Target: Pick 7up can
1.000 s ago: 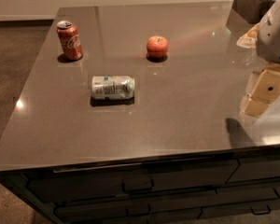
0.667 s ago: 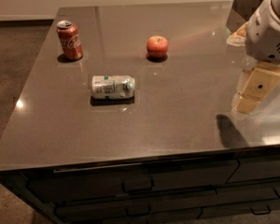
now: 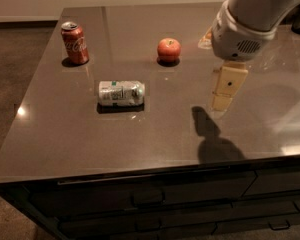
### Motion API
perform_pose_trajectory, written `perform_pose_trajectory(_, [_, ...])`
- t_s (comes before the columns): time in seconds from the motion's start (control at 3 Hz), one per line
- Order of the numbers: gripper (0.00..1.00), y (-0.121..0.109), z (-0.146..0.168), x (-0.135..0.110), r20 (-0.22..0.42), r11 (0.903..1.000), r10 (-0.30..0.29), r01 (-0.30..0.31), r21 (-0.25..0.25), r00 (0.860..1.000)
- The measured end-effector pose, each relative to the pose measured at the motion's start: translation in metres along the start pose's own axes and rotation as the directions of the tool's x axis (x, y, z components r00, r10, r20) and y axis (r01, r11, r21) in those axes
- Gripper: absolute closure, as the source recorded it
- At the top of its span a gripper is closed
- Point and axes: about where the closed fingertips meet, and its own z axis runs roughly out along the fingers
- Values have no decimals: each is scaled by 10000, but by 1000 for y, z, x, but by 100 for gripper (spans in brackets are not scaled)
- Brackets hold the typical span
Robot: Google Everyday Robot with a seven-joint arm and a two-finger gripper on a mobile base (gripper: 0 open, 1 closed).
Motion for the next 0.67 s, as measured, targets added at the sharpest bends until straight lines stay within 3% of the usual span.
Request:
perform_pose_trajectory(0.33, [0,-18,26,-37,313,9958,-763,778,-492,9966])
perform_pose_trajectory(0.67, [0,-28,55,-66,483,9853,-1412,1451,-907,9888])
